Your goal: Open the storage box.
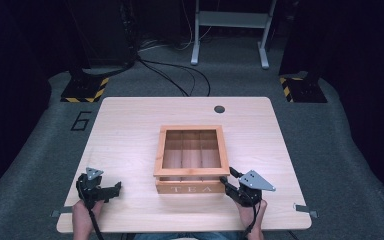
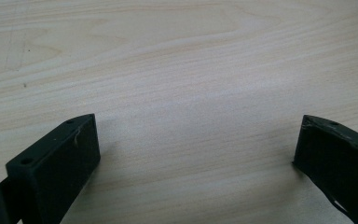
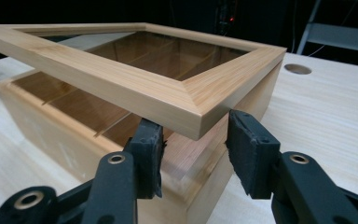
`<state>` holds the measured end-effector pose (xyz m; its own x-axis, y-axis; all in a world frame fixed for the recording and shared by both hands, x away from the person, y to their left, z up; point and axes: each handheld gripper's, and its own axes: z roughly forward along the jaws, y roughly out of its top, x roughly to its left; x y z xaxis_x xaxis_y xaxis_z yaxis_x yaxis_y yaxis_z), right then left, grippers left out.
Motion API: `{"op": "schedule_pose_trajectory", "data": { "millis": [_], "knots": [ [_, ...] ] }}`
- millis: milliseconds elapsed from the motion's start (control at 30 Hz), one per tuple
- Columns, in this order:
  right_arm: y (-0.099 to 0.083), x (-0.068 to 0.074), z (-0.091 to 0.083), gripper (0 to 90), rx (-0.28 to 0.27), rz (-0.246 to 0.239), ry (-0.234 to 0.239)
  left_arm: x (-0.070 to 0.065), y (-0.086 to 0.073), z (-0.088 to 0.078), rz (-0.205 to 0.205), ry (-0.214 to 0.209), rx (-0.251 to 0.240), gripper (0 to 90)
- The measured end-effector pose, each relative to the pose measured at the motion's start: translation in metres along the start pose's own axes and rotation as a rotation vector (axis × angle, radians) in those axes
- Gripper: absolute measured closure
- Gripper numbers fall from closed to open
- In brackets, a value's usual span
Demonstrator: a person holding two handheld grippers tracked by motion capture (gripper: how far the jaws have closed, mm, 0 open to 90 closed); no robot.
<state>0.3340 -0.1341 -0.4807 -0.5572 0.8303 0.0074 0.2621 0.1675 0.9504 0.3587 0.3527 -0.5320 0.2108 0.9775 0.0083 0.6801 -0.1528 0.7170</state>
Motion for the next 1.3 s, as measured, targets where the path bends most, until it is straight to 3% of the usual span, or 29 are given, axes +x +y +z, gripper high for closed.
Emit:
{"op": "schedule_pose_trajectory", "data": {
  "millis": [967, 1300],
  "knots": [
    [0.033, -0.007, 0.012, 54.8, -0.148, 0.019, -0.055, -0.001, 0.000, 0.001, -0.009, 0.001, -0.008, 0.0],
    [0.046, -0.012, 0.014, 56.7, -0.154, 0.051, -0.053, -0.001, 0.000, 0.001, -0.008, 0.001, -0.008, 0.0]
  ]
}}
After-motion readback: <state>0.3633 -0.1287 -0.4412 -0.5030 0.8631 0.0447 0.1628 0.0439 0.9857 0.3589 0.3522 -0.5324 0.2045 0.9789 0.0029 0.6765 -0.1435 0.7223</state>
